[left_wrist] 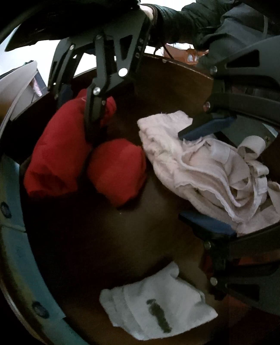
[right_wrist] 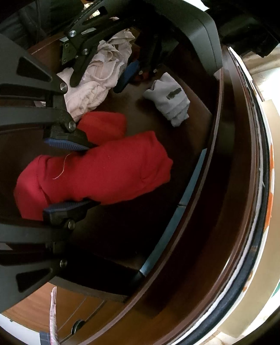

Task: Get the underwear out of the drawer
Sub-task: 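Grasp the red garment with the right tool while the left tool grasps pink underwear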

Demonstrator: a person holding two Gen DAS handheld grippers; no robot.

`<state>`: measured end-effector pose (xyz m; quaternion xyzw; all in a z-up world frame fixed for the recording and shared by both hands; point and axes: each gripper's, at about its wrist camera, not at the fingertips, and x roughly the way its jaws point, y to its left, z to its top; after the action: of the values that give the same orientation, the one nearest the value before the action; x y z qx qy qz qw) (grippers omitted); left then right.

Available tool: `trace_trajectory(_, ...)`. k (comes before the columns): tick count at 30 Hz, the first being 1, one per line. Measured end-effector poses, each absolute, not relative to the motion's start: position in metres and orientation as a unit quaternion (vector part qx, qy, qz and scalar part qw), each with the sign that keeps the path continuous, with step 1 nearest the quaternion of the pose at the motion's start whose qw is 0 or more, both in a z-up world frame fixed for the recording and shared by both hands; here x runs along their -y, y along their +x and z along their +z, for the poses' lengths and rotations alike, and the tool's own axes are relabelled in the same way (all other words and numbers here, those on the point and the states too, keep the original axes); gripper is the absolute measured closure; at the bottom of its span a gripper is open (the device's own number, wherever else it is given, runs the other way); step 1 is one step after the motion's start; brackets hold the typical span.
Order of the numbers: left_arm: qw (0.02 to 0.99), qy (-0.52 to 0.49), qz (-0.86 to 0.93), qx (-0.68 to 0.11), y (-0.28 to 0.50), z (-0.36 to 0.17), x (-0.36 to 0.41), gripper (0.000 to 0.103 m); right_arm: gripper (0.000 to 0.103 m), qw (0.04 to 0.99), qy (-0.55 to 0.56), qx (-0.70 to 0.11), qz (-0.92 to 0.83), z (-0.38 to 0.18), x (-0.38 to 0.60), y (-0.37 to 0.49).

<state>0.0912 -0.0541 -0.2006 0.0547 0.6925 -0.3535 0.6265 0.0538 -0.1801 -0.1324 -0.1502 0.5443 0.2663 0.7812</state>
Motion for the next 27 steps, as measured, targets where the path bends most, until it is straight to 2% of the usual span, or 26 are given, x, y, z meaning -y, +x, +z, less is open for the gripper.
trace_trajectory(3,0.622,0.034,-0.359,-0.695,0.096,-0.205,0.049,0.039,0.06,0.78,-0.152,-0.546,0.267,-0.134,0.179,0.053)
trace_trajectory(8,0.62,0.017,-0.376,-0.688,0.098,-0.204,0.046,0.061,0.06,0.785,-0.154,-0.539,0.266,-0.132,0.177,0.052)
trace_trajectory(11,0.629,0.02,-0.381,-0.678,0.096,-0.201,0.045,0.068,0.06,0.786,-0.15,-0.538,0.267,-0.131,0.176,0.053)
trace_trajectory(20,0.692,0.021,-0.362,-0.624,0.089,-0.182,0.036,0.072,0.06,0.795,-0.129,-0.523,0.278,-0.123,0.165,0.05)
trace_trajectory(27,0.748,0.022,-0.336,-0.572,0.081,-0.164,0.032,0.074,0.06,0.821,-0.072,-0.493,0.279,-0.109,0.184,0.045)
